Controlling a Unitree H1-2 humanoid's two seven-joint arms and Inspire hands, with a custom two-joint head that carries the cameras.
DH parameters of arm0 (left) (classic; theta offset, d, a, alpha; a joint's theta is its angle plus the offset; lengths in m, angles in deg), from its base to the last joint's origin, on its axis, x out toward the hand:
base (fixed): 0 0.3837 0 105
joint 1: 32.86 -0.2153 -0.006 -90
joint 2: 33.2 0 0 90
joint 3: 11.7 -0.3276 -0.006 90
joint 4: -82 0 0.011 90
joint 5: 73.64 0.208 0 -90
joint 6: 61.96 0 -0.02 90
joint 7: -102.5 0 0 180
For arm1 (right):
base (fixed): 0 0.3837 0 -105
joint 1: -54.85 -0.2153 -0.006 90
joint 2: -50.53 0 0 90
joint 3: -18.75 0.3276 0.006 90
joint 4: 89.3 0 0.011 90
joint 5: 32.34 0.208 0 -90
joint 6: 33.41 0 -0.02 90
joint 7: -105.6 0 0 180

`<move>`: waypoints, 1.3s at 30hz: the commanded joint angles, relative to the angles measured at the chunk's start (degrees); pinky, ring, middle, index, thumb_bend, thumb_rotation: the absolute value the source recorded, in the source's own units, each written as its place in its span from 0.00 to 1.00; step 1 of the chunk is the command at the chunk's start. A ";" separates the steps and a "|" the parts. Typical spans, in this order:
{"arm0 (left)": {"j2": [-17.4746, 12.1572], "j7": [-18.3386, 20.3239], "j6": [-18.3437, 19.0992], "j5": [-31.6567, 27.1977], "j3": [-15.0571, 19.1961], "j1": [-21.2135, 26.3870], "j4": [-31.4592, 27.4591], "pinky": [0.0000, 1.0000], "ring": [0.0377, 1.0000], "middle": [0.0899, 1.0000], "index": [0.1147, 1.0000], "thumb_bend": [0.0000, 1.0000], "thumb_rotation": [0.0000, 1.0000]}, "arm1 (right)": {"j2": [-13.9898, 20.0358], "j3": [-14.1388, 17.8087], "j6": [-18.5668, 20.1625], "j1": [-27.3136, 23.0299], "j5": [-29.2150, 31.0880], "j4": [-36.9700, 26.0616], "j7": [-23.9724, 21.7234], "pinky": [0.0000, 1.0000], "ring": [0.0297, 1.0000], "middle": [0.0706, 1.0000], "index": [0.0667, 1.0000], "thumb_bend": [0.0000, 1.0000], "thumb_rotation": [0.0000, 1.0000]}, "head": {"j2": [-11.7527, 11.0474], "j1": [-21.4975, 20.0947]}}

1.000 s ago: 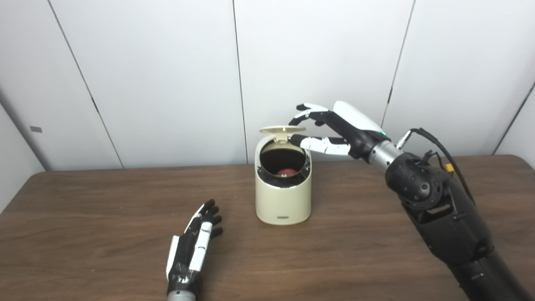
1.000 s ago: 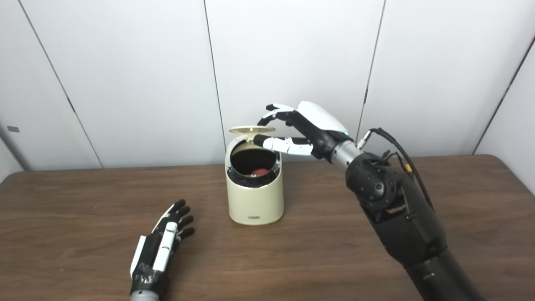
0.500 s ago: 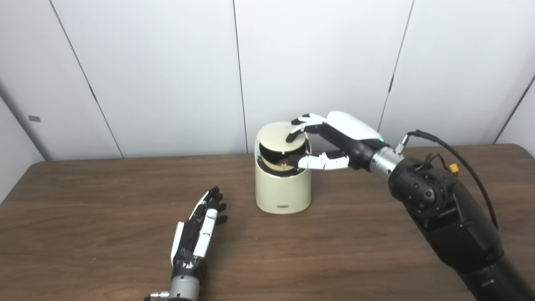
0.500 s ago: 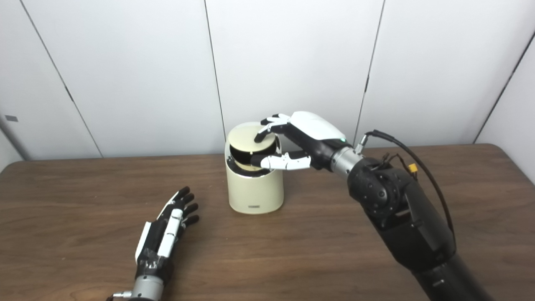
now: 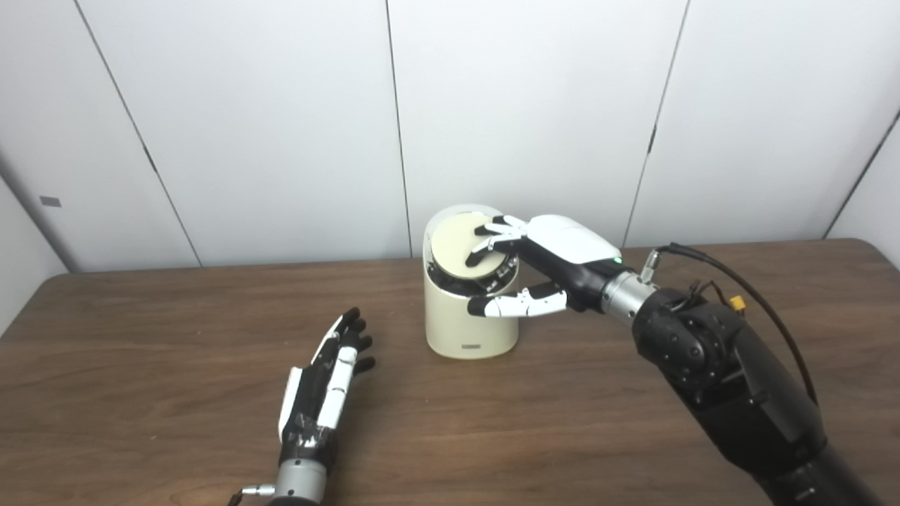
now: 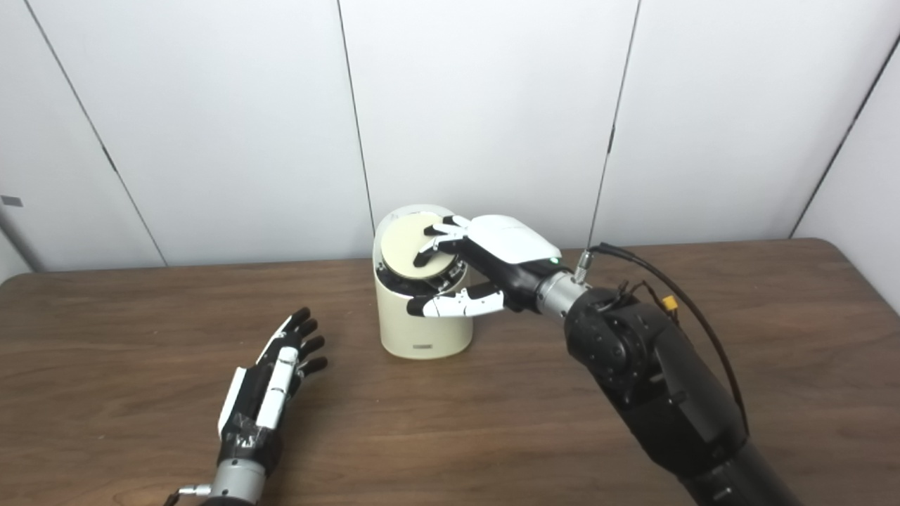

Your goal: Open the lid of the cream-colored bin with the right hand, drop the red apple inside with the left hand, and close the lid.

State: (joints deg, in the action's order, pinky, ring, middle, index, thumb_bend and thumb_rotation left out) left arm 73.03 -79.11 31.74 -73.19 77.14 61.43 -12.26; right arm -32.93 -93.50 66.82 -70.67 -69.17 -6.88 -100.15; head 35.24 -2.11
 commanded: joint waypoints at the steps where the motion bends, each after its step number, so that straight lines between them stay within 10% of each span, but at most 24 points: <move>1: 0.03 0.27 -1.05 0.59 -0.32 1.80 -1.58 0.81 0.87 0.91 0.94 0.58 0.83 | -0.32 -1.22 -2.42 0.09 0.33 -1.05 -0.98 0.92 0.99 0.94 0.75 0.54 0.86 | 0.06 -0.08; 39: 1.38 0.44 0.14 -1.20 -0.17 1.97 -3.25 0.77 0.85 0.90 0.91 0.55 0.78 | 2.18 -2.39 -4.51 0.95 -4.07 -2.55 -3.10 0.94 1.00 0.97 0.77 0.57 0.97 | 1.40 0.54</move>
State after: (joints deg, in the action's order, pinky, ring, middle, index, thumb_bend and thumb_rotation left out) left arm 74.08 -78.78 32.58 -74.23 76.95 61.44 -12.96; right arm -31.07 -95.50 63.06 -69.51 -74.13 -8.84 -100.85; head 36.56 -1.49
